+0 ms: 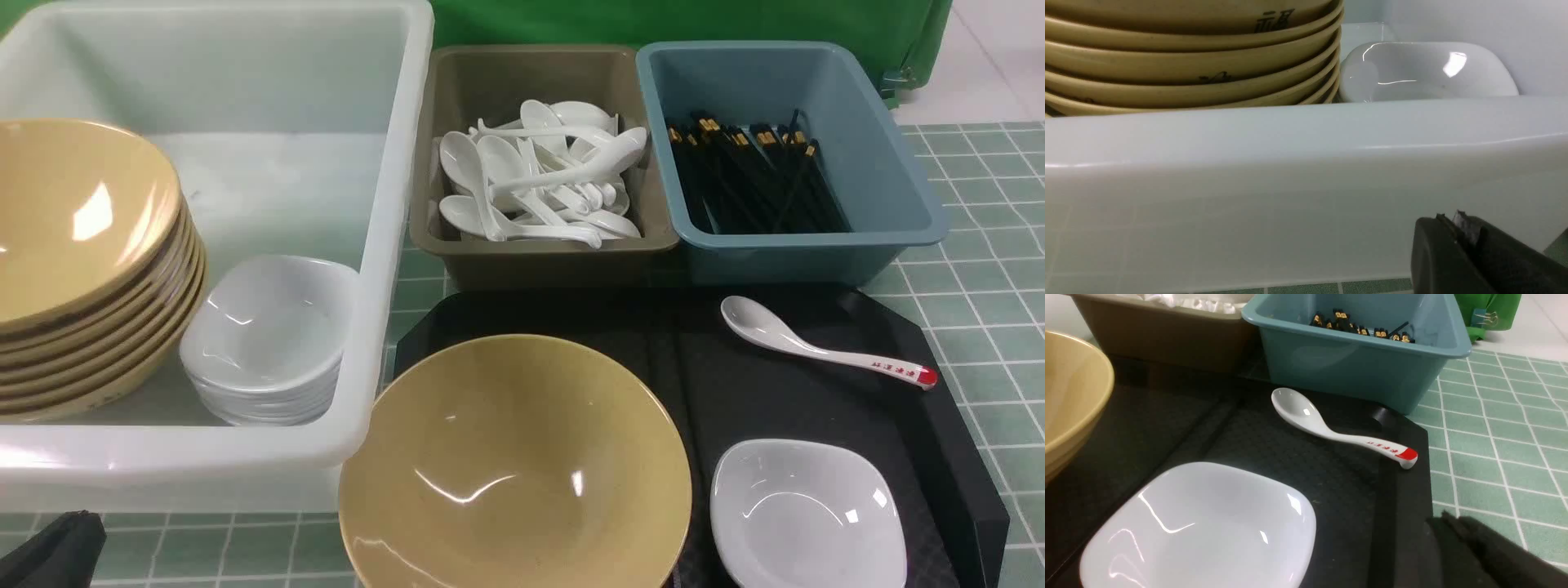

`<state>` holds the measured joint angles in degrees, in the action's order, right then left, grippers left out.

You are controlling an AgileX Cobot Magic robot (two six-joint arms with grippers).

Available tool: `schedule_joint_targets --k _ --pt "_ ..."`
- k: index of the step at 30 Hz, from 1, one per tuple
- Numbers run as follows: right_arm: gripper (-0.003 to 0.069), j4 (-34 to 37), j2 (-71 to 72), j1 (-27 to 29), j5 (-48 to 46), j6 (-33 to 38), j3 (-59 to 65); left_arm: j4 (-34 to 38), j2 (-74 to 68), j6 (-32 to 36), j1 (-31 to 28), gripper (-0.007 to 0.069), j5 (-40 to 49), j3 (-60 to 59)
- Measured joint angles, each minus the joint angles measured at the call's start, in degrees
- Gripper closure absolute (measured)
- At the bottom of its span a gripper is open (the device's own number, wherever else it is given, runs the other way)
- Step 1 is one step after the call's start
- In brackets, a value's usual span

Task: On blue table put chopsticks spoon bowls plates into blue grey white boxes.
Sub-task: 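Grasp the large bowl on the tray by its rim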

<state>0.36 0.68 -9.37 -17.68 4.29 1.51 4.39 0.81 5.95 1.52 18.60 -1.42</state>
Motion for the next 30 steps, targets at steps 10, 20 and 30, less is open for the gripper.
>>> schedule_joint_targets --k 10,20,30 --pt "0.0593 0.0 0.0 0.0 0.0 0.0 0.0 0.0 0.0 0.0 0.0 0.062 0.0 0.0" --pt "0.0583 -0.02 0.0 0.0 0.0 0.0 0.0 0.0 0.0 0.0 0.0 0.062 0.0 0.0" --pt "0.0577 -0.02 0.0 0.0 -0.04 0.0 0.0 0.0 0.0 0.0 0.0 0.062 0.0 0.0"
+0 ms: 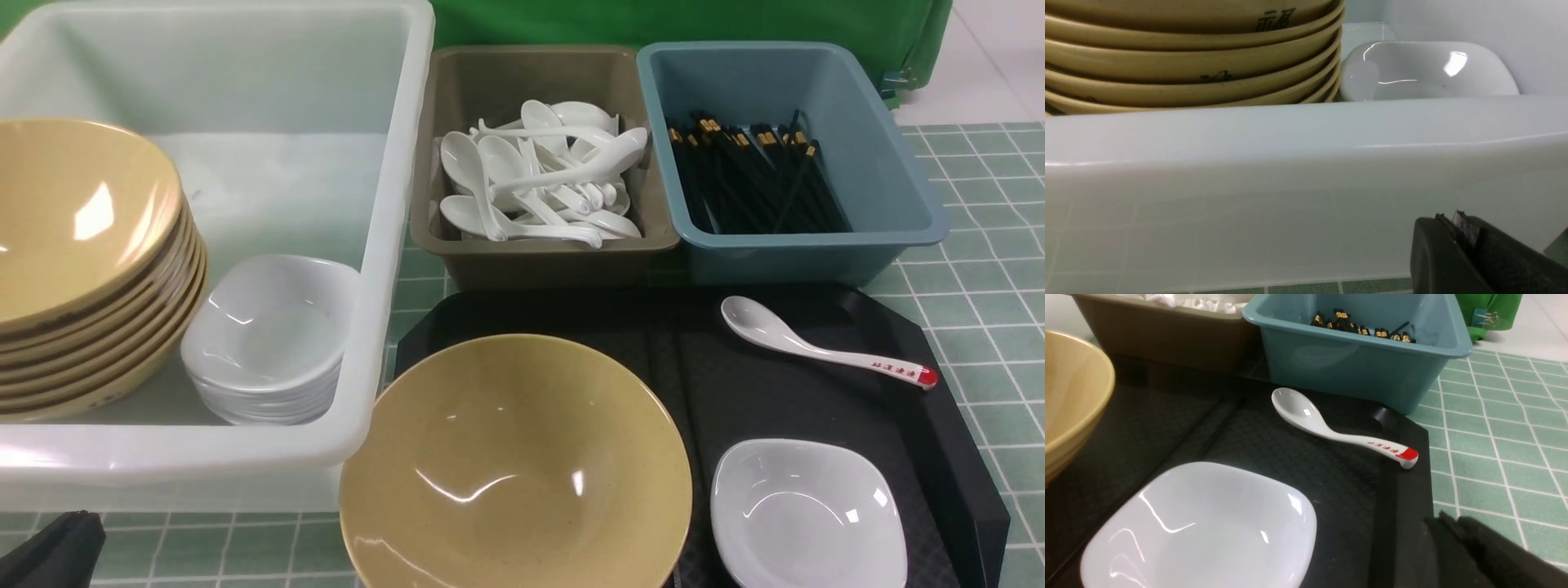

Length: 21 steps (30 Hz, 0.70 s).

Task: On blue table put chopsticks spoon bowls plates into blue grey white boxes.
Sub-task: 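Grasp the large bowl on the tray by its rim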

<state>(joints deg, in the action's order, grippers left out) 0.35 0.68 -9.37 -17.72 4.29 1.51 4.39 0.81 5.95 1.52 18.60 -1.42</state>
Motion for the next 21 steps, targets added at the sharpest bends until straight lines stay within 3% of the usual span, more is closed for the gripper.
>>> schedule_joint_targets --k 15,21 --pt "0.0561 0.0 0.0 0.0 1.23 -0.02 0.06 -0.17 0.0 0.13 0.0 0.062 -0.2 0.0" --pt "0.0559 0.0 0.0 0.0 15.82 -0.06 0.23 -0.36 0.0 0.13 0.0 0.062 -7.78 -0.06"
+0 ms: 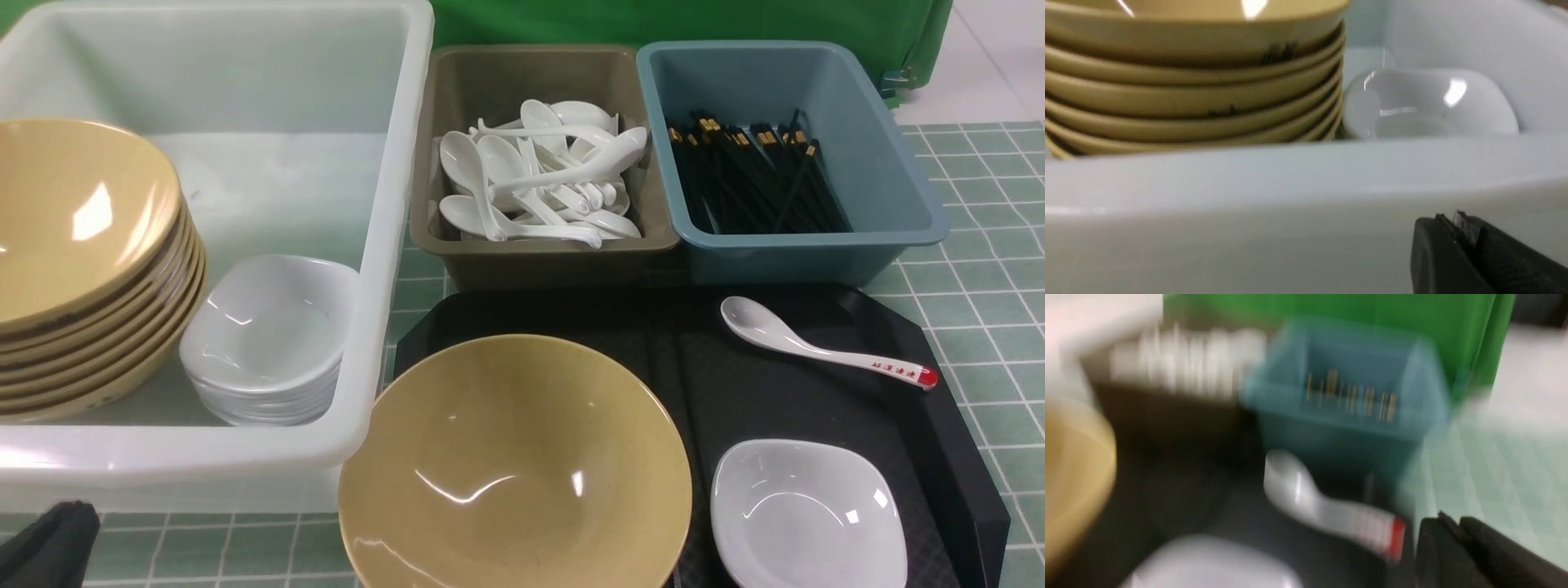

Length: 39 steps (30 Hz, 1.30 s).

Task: On blue table put chopsticks spoon bowls plates into blue grey white boxes.
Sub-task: 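Grasp the large bowl on the tray by its rim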

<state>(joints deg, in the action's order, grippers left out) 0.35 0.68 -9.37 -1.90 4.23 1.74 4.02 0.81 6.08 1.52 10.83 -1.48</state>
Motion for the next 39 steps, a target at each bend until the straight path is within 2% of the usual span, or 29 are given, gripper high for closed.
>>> schedule_joint_targets --k 1,2,3,5,6,8,10,13,16,19,20,22,24,28,29,32,33,34,35,37,39 --pt "0.0559 0.0 0.0 0.0 0.0 0.0 0.0 0.0 0.0 0.0 0.0 0.062 -0.71 0.0" --pt "0.0559 0.0 0.0 0.0 5.05 0.0 0.0 0.0 0.0 0.0 0.0 0.062 -3.04 0.0" --pt "0.0559 0.0 0.0 0.0 12.23 0.0 0.0 0.0 0.0 0.01 0.0 0.062 -10.02 0.0" --pt "0.0559 0.0 0.0 0.0 20.54 -0.14 0.0 0.0 0.0 -0.11 0.0 0.062 -18.57 0.0" --pt "0.0559 0.0 0.0 0.0 21.34 -0.21 0.0 0.0 0.0 -0.14 0.0 0.062 -19.53 0.0" --pt "0.0559 0.0 0.0 0.0 29.75 -4.75 0.0 0.0 0.0 -0.35 0.0 0.062 -31.77 0.0" --pt "0.0559 0.0 0.0 0.0 33.44 -11.0 0.0 0.0 0.0 -1.42 0.0 0.062 -41.06 0.0" --pt "0.0559 0.82 0.06 0.0 37.25 -15.65 0.0 0.45 0.0 -4.06 0.0 0.062 -53.44 0.0" --pt "0.0559 1.56 0.06 0.0 38.43 -17.02 -0.06 3.46 0.09 -6.62 0.0 0.062 -57.25 0.07" --pt "0.0561 1.7 -0.99 0.0 30.29 -17.91 -5.26 11.85 0.09 -10.46 0.0 0.062 -45.41 6.27" --pt "0.0566 1.7 -1.92 0.0 27.0 -17.91 -8.38 16.28 -0.62 -9.86 -0.1 0.062 -38.34 11.25" --pt "0.0584 1.7 -5.29 0.0 17.7 -16.7 -15.63 21.41 -3.74 -5.21 -0.1 0.062 -28.82 17.37" --pt "0.0597 1.7 -8.67 0.0 10.83 -13.53 -20.8 23.87 -9.27 0.57 -0.1 0.062 -23.64 22.5" --pt "0.0607 1.7 -17.44 0.0 -2.44 -6.79 -28.06 25.94 -20.56 4.9 0.12 0.062 -17.3 28.83" --pt "0.0607 1.7 -17.94 0.0 -2.44 -6.59 -28.06 25.94 -21.9 5.01 0.21 0.062 -16.64 29.26" --pt "0.0608 1.7 -24.36 -0.07 -14.61 -4.23 -30.69 25.74 -30.26 6.48 1.43 0.062 -3.99 35.71" --pt "0.0608 1.7 -28.18 -0.32 -22.23 -3.2 -31.33 25.54 -35.34 7.81 2.48 0.062 4.54 39.77" --pt "0.0608 1.7 -28.18 -0.39 -23.12 -2.88 -31.33 25.44 -36.82 8.19 2.8 0.062 7.1 40.94" --pt "0.0608 2.03 -31.71 -0.61 -29.42 0.43 -31.39 25.35 -42.04 9.88 4.03 0.062 15.83 45.02" --pt "0.0608 3.8 -35.97 -1.07 -35.12 7.45 -31.39 25.41 -50.66 12.93 6.61 0.062 28.38 51.5" --pt "0.0608 7.19 -39.37 -1.26 -38.41 14.21 -31.39 25.55 -57.48 14.09 9.94 0.062 34.57 55.94"
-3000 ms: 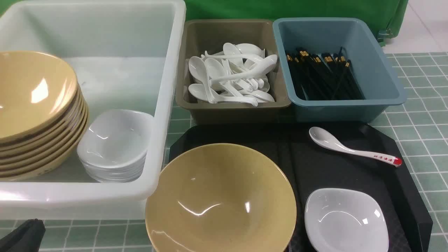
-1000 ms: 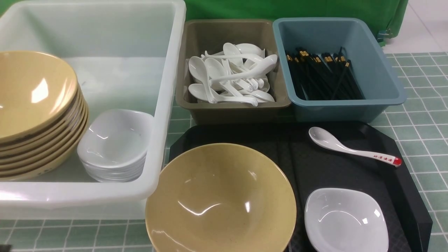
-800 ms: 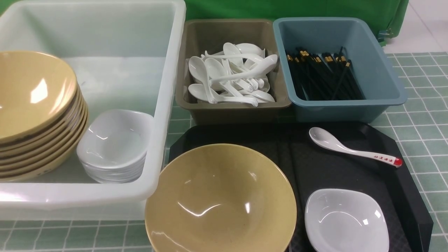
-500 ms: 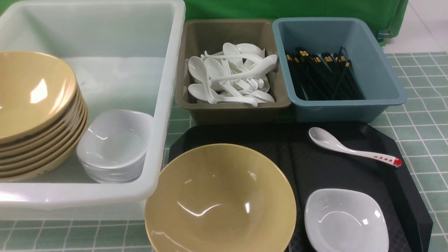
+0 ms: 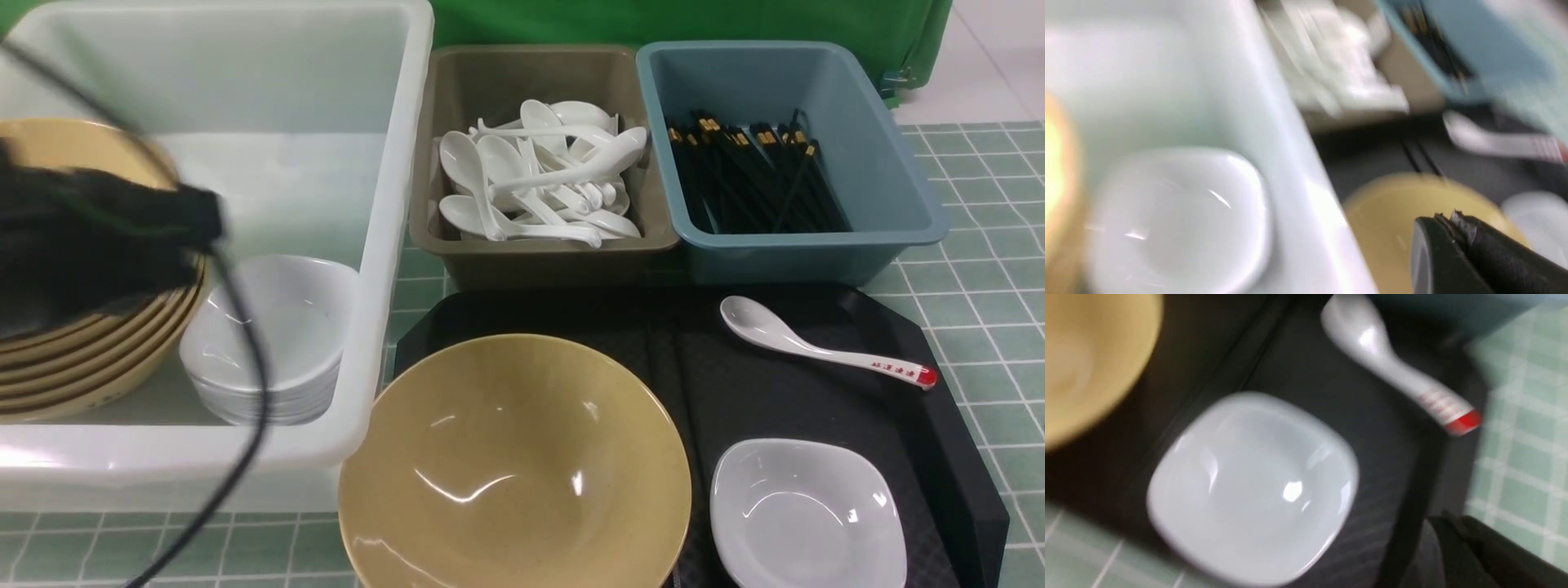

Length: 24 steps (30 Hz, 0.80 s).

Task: On blue table put chopsticks spoon bowls plates into blue grey white boxes.
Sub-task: 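Grasp the large bowl on the tray by its rim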

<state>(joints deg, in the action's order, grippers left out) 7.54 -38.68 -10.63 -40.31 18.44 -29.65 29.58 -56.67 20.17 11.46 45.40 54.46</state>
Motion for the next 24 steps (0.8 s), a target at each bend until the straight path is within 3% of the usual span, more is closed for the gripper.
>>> schedule_joint_targets --k 7,13,19,24 --pt "0.0608 9.75 -5.65 -3.0 4.99 8.59 2.51 -3.8 -14.48 -4.51 17.12 0.062 -0.51 6.96" --pt "0.0608 12.74 -8.25 -7.27 8.39 10.31 4.25 -17.52 -29.82 -11.56 30.32 0.062 0.38 12.8" --pt "0.0608 13.03 -8.76 -9.2 10.36 10.36 4.25 -27.17 -41.34 -18.38 35.68 0.062 4.01 18.61" --pt "0.0608 13.03 -8.88 -9.45 10.85 10.36 4.25 -29.58 -49.33 -21.4 35.93 0.062 5.1 22.97"
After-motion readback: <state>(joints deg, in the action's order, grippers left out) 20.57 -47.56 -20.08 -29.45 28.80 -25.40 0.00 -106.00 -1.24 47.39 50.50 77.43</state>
